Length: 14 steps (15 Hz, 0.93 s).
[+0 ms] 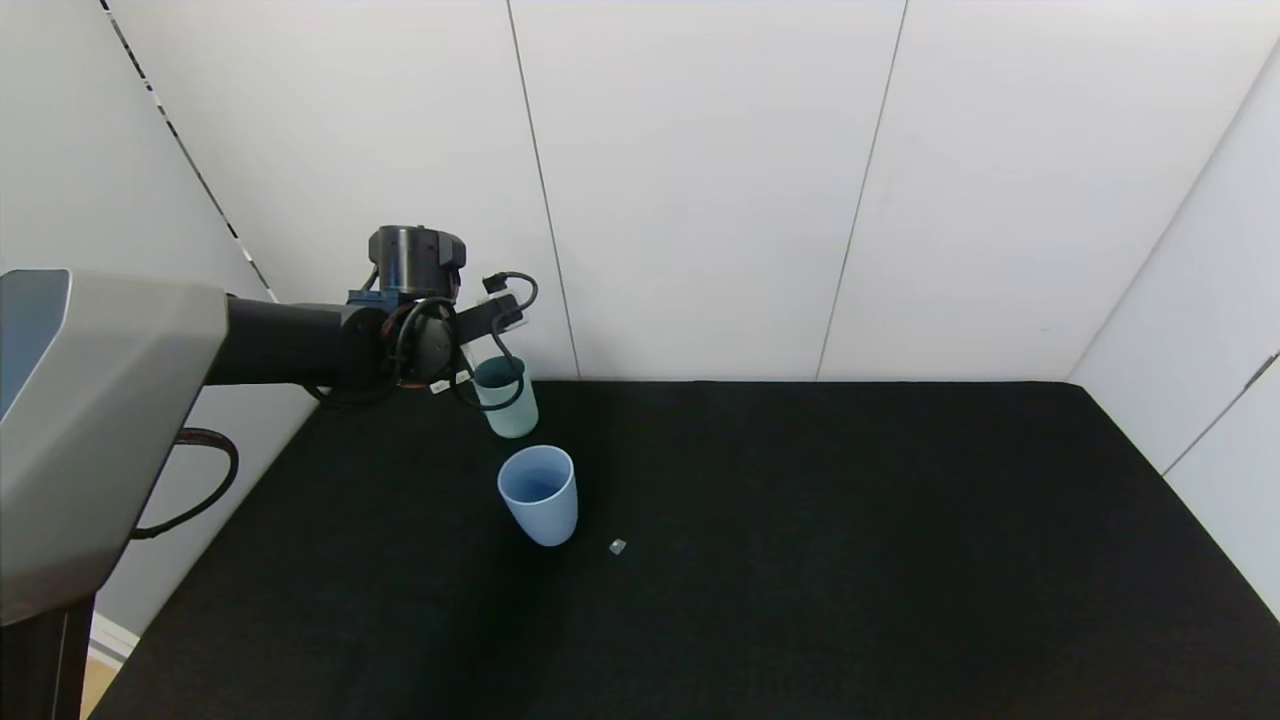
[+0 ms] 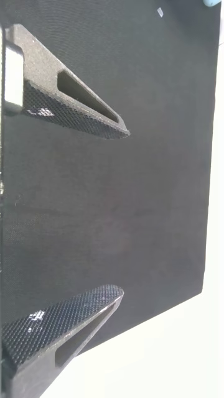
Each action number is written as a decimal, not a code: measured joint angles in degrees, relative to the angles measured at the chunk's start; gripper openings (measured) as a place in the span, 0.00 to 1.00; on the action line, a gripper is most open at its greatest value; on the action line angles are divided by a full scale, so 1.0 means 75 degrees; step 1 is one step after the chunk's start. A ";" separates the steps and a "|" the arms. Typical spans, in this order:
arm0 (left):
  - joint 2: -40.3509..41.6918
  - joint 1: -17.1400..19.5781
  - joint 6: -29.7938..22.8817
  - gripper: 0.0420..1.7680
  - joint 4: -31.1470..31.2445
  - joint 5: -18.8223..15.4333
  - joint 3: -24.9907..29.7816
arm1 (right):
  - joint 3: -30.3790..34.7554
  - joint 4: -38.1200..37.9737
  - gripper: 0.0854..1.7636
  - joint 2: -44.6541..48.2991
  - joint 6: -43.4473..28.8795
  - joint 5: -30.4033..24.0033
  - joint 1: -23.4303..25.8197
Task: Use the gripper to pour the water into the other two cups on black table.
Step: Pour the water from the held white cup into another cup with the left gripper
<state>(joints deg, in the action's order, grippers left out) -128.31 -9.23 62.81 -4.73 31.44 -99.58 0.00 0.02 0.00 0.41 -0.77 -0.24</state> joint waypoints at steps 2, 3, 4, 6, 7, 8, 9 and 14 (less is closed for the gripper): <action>-0.0033 -0.0007 0.0098 0.70 -0.0005 0.0067 -0.0052 | 0.0000 0.0003 0.97 0.0000 0.0000 0.0000 0.0000; -0.0044 -0.0007 0.0127 0.70 -0.0005 0.0075 -0.0076 | 0.0000 0.0003 0.97 0.0000 -0.0002 0.0003 0.0000; -0.0055 -0.0011 0.0154 0.70 -0.0002 0.0075 -0.0091 | 0.0000 0.0003 0.97 0.0000 0.0000 0.0000 0.0000; -0.0070 -0.0023 0.0195 0.70 -0.0005 0.0086 -0.0125 | 0.0000 0.0003 0.97 0.0000 0.0000 0.0003 0.0000; -0.0073 -0.0036 0.0210 0.70 -0.0002 0.0104 -0.0148 | 0.0000 0.0003 0.97 0.0000 0.0000 0.0000 0.0000; -0.0076 -0.0059 0.0215 0.70 -0.0002 0.0125 -0.0161 | 0.0000 0.0003 0.97 0.0000 0.0000 0.0003 0.0000; -0.0076 -0.0081 0.0229 0.70 -0.0002 0.0128 -0.0172 | 0.0000 0.0003 0.97 0.0000 0.0003 0.0003 0.0000; -0.0078 -0.0163 0.0239 0.70 0.0010 0.0174 -0.0195 | 0.0000 0.0003 0.97 0.0000 -0.0002 0.0003 0.0000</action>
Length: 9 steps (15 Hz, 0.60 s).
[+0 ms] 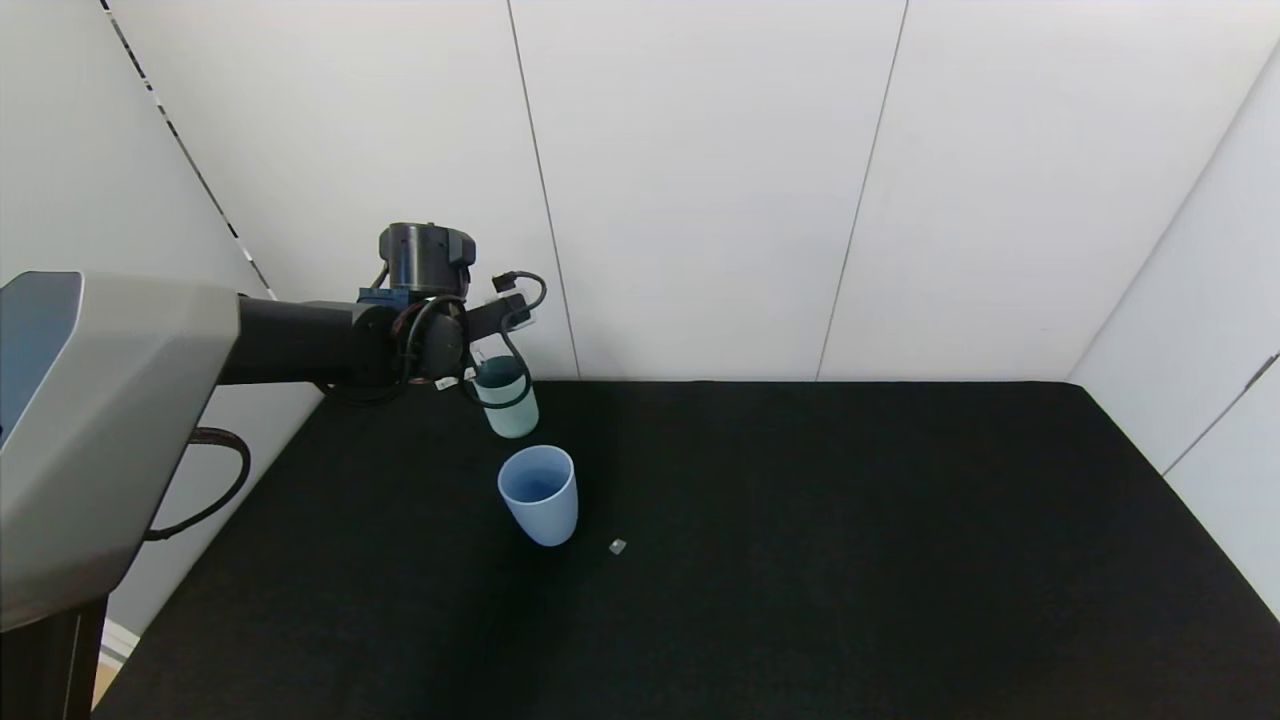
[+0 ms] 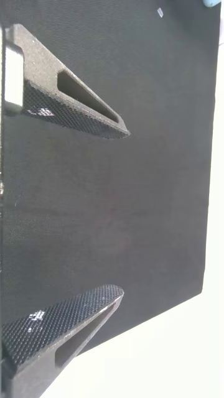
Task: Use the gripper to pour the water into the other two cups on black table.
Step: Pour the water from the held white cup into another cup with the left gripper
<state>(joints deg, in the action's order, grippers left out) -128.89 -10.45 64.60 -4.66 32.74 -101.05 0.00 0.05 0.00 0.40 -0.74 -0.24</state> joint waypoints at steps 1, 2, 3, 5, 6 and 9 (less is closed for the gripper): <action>0.0002 -0.0007 0.0000 0.70 -0.0003 0.0000 -0.0003 | 0.0000 -0.0003 0.97 0.0000 0.0002 -0.0003 0.0000; 0.0002 -0.0007 0.0000 0.70 -0.0010 0.0000 -0.0003 | 0.0000 -0.0003 0.97 0.0000 0.0002 0.0000 0.0000; 0.0002 -0.0007 -0.0003 0.70 -0.0011 0.0000 0.0000 | 0.0000 -0.0003 0.97 0.0000 0.0002 -0.0003 0.0000; 0.0005 -0.0003 -0.0054 0.70 -0.0018 -0.0003 0.0011 | 0.0000 0.0000 0.97 0.0000 0.0000 0.0000 0.0000; 0.0005 -0.0003 -0.0106 0.70 -0.0039 -0.0011 0.0020 | 0.0000 0.0000 0.97 0.0000 0.0002 0.0000 0.0000; 0.0037 0.0000 -0.0598 0.70 -0.0036 -0.0089 0.0067 | 0.0000 0.0003 0.97 0.0000 0.0002 0.0000 0.0000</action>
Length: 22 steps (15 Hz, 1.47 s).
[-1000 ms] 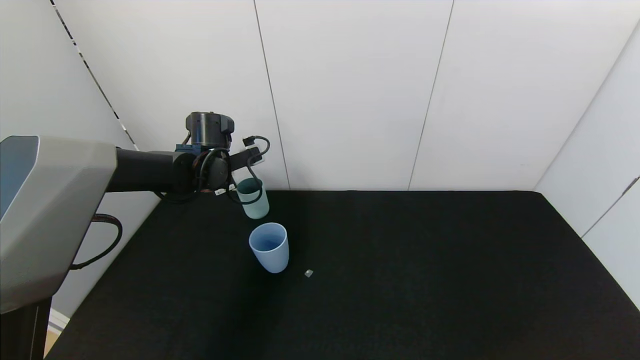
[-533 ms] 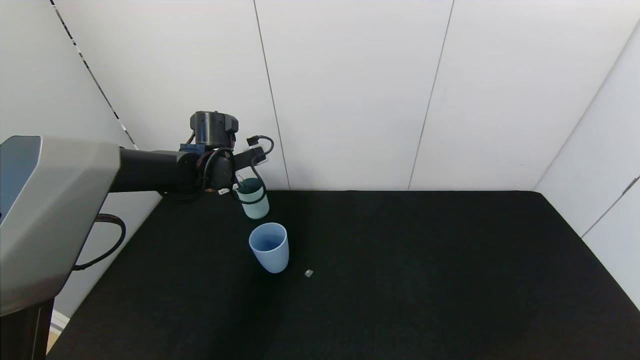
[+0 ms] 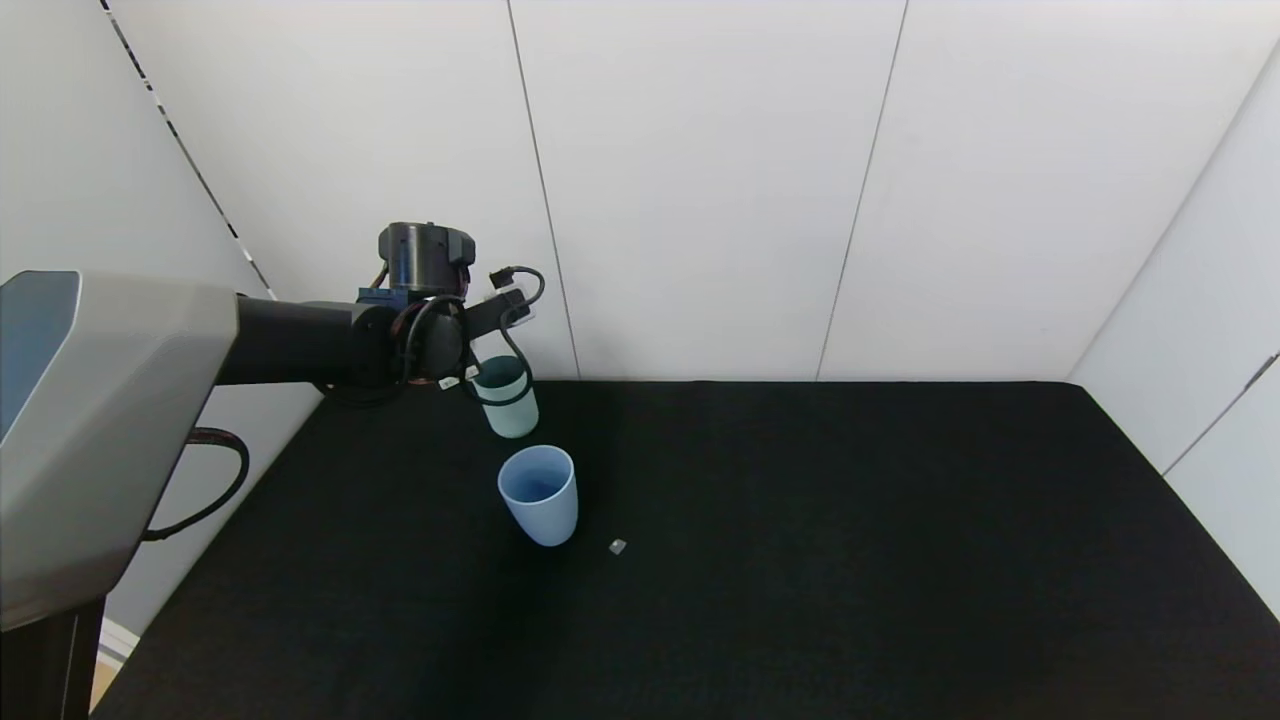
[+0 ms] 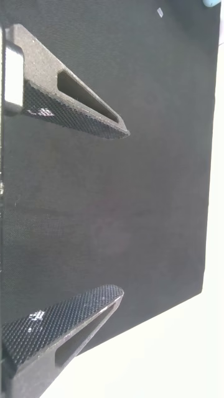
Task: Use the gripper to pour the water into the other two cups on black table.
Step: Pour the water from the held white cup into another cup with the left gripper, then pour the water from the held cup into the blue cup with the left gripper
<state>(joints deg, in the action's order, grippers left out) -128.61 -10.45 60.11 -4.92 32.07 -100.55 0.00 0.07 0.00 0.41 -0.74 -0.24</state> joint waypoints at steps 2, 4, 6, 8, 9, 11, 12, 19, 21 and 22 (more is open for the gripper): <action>0.0034 0.0008 -0.0647 0.70 0.0070 -0.0044 0.0021 | 0.0000 0.0000 0.97 0.0000 0.0000 -0.0003 0.0000; 0.0085 0.0046 -0.1224 0.70 0.0091 -0.0059 0.0062 | 0.0000 0.0003 0.97 0.0000 0.0000 -0.0003 0.0000; 0.0203 0.0081 -0.1768 0.70 0.0099 -0.0138 0.0224 | 0.0000 0.0000 0.97 0.0000 0.0000 -0.0003 0.0000; 0.0416 0.0093 -0.2241 0.70 0.0102 -0.0411 0.0569 | 0.0000 0.0000 0.97 0.0000 0.0000 -0.0003 0.0000; 0.0580 0.0093 -0.2459 0.70 0.0096 -0.0572 0.0842 | 0.0000 0.0000 0.97 0.0000 0.0000 0.0000 0.0000; 0.0992 0.0072 -0.2859 0.70 0.0073 -0.0866 0.1448 | 0.0000 0.0000 0.97 0.0000 0.0000 0.0000 0.0000; 0.1224 0.0057 -0.3054 0.70 0.0073 -0.1000 0.1749 | 0.0000 0.0000 0.97 0.0000 0.0000 -0.0003 0.0000; 0.3308 0.0063 -0.4432 0.70 0.0091 -0.2055 0.3935 | 0.0000 0.0000 0.97 0.0000 0.0000 0.0000 0.0000; 0.3919 0.0067 -0.4800 0.70 0.0085 -0.2300 0.4587 | 0.0000 0.0000 0.97 0.0000 0.0000 0.0000 0.0000; 0.4226 0.0067 -0.4899 0.70 0.0062 -0.2432 0.4943 | 0.0000 0.0000 0.97 0.0000 0.0000 0.0000 0.0000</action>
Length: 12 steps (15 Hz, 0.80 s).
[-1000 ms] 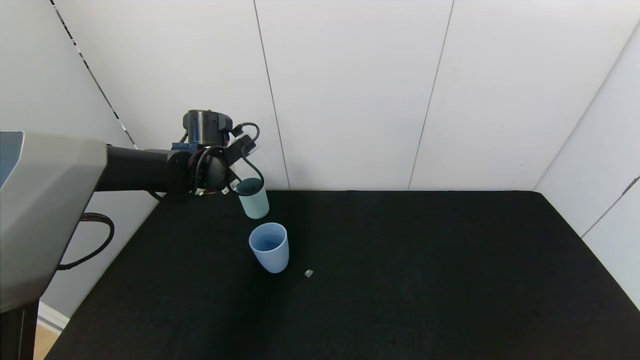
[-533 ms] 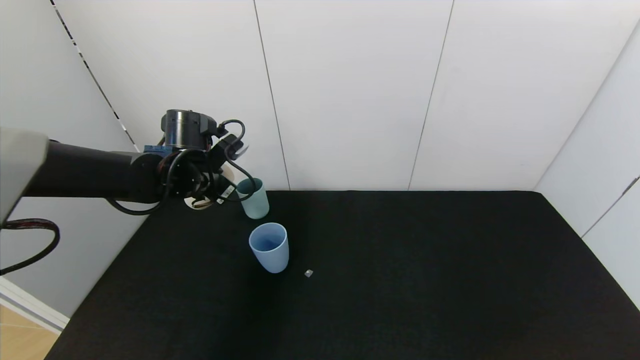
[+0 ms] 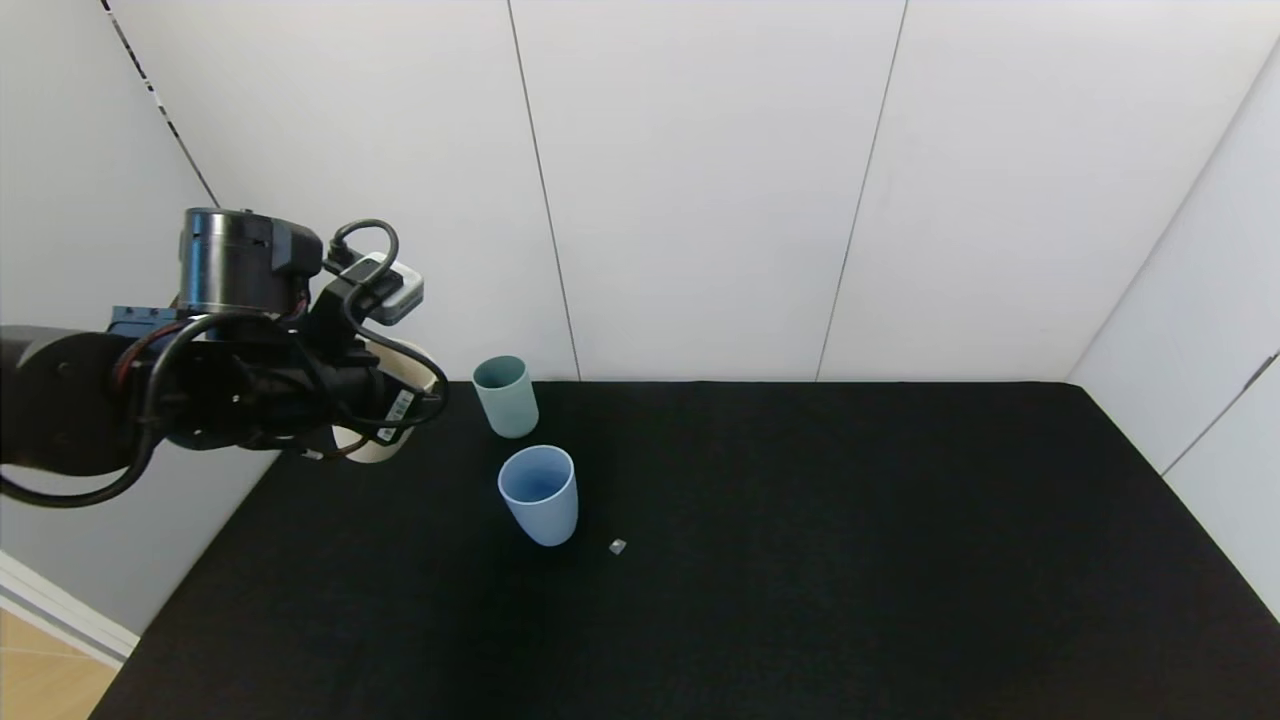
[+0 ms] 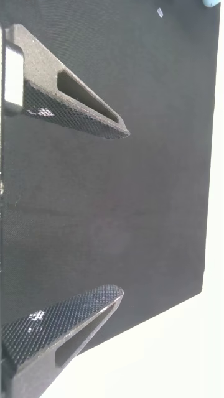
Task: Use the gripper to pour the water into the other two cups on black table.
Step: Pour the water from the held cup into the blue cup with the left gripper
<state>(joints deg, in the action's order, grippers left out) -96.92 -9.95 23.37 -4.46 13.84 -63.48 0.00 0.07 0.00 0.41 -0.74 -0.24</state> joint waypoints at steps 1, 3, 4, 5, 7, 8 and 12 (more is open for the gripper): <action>0.0270 0.0000 -0.0052 0.70 -0.0018 -0.0101 0.0338 | 0.0000 0.0003 0.97 0.0000 0.0003 0.0000 0.0000; 0.0762 -0.0011 -0.0088 0.70 -0.0050 -0.0185 0.0952 | 0.0000 0.0000 0.97 0.0000 0.0000 0.0000 0.0000; 0.0974 -0.0018 -0.0085 0.70 -0.0050 -0.0198 0.1209 | 0.0000 0.0000 0.97 0.0000 0.0000 -0.0003 0.0000; 0.1157 -0.0021 -0.0081 0.70 -0.0062 -0.0200 0.1411 | 0.0000 0.0000 0.97 0.0000 0.0003 -0.0003 0.0000; 0.1372 -0.0029 -0.0007 0.70 -0.0059 -0.0180 0.1699 | 0.0000 0.0000 0.97 0.0000 0.0000 -0.0003 0.0000; 0.1427 -0.0065 0.0026 0.70 -0.0055 -0.0166 0.1786 | 0.0000 0.0000 0.97 0.0000 0.0003 -0.0003 0.0000; 0.1404 -0.0323 0.0522 0.70 -0.0059 -0.0086 0.1871 | 0.0000 0.0000 0.97 0.0000 0.0003 -0.0003 0.0000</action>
<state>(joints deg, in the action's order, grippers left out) -86.38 -12.37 27.28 -4.90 13.19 -49.45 0.00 0.07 0.00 0.44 -0.77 -0.24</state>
